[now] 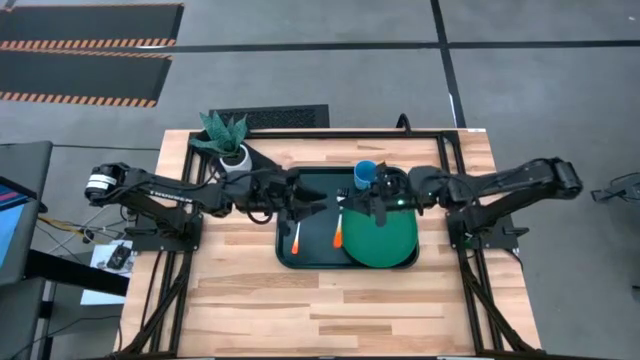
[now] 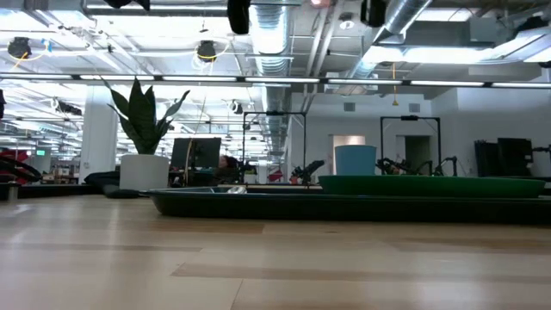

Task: Pick and place plate/cup/fork/spoon on tray
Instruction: Put the orange fork on the dark green serving tray to the right of the orange spoon

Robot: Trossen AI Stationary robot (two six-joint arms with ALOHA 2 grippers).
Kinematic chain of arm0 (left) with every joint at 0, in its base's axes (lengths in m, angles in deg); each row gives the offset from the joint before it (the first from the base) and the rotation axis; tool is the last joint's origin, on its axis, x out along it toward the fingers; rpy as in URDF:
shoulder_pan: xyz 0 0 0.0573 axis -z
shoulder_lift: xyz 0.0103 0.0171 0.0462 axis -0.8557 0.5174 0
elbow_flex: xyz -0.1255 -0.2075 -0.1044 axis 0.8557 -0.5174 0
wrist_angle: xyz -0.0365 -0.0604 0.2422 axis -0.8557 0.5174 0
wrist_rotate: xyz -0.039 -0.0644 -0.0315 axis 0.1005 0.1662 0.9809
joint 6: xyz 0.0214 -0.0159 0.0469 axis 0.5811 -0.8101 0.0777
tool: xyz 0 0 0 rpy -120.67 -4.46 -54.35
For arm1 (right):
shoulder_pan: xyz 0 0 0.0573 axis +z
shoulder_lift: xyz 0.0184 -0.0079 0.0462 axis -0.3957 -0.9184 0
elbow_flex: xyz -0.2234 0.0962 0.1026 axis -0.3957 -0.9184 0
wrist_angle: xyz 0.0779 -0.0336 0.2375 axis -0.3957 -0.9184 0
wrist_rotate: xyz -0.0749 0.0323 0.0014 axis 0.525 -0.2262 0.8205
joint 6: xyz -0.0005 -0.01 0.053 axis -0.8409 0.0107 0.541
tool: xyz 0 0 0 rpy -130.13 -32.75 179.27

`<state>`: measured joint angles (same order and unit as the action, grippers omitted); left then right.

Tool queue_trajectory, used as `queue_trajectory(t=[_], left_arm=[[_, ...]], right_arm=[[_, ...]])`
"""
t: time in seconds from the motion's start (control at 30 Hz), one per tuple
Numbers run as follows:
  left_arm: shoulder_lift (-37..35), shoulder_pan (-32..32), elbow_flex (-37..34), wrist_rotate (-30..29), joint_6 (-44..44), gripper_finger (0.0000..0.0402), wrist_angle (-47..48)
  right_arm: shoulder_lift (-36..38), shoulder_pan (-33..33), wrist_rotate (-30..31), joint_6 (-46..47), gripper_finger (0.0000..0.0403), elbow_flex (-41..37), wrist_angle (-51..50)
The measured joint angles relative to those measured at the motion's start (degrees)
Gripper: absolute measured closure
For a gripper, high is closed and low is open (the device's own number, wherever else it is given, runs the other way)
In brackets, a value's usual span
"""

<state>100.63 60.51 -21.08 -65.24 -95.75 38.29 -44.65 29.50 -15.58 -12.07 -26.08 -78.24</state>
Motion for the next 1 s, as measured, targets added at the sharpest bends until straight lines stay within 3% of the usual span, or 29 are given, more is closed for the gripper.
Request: queue_trajectory(t=[0.27, 0.53, 0.7, 0.83, 1.0], left_arm=[[0.0, 0.0, 0.0, -1.1, 1.9, 0.0245, -0.5], [0.8, 0.0, 0.0, -2.5, 1.0, 0.0245, 2.1], [0.7, 0.0, -0.1, -2.9, 0.2, 0.0247, 4.9], [0.7, 0.0, -0.1, -3.5, 0.8, 0.0279, 4.7], [0.7, 0.0, -0.1, -4.2, 3.1, 0.0353, 4.5]], right_arm=[[-3.3, -1.2, -1.5, 0.0, 0.0402, 0.0, 0.1], [-9.7, -3.0, -8.2, 2.0, 0.0402, 0.0, 8.2], [-10.5, -3.0, -9.4, 2.2, 0.0402, 0.0, 9.5], [-10.5, -3.0, -9.5, 2.2, 0.0402, 0.0, 9.5], [-10.5, -3.0, -9.4, 2.2, 0.0402, 0.0, 8.7]])
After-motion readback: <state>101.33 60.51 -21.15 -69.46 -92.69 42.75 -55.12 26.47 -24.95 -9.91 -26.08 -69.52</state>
